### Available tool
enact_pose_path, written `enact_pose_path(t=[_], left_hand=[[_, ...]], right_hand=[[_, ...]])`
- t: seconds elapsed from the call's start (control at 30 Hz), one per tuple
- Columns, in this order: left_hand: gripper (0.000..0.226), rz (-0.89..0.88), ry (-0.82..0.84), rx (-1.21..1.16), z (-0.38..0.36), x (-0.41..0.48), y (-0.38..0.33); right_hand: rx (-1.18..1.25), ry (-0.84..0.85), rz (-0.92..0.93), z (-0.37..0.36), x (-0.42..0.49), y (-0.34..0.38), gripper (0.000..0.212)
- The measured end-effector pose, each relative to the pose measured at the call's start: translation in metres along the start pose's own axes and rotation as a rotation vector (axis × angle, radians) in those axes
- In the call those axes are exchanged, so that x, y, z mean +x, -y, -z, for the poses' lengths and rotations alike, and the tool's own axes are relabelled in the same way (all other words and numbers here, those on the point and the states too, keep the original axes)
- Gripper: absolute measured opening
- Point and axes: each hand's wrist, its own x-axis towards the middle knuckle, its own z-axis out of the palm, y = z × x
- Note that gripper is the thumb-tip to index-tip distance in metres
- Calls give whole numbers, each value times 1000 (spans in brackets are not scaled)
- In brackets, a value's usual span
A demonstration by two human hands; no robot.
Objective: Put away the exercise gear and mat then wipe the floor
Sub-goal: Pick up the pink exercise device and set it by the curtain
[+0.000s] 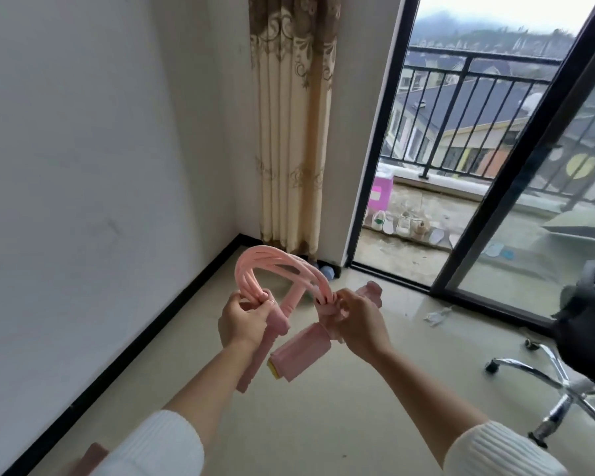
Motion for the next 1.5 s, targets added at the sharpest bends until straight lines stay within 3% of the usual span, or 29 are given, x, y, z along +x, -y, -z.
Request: enact_pose_path(t=[0.33, 0.53, 0.7, 0.87, 1.0, 1.23, 1.37, 1.5], left_hand=[[29, 17, -80, 42, -58, 219, -43], [27, 41, -66, 82, -97, 398, -36], [25, 57, -8, 198, -133, 557, -5], [22, 68, 8, 284, -188, 676, 57], [19, 57, 70, 299, -247, 743, 142], [17, 71, 178, 327, -357, 858, 311], [7, 64, 340, 354, -410, 916, 381], [13, 94, 602, 493, -456, 974, 434]], right_hand=[[51, 37, -2, -47, 239, -1, 23], [23, 50, -66, -135, 392, -11, 22], [22, 4, -279, -227, 511, -33, 18], [31, 10, -442, -314, 593, -75, 25], [24, 83, -537, -391, 638, -136, 18], [-41, 217, -536, -554, 703, -263, 22], [9, 221, -598, -629, 736, -323, 25], [-59, 326, -629, -679, 767, -371, 29]])
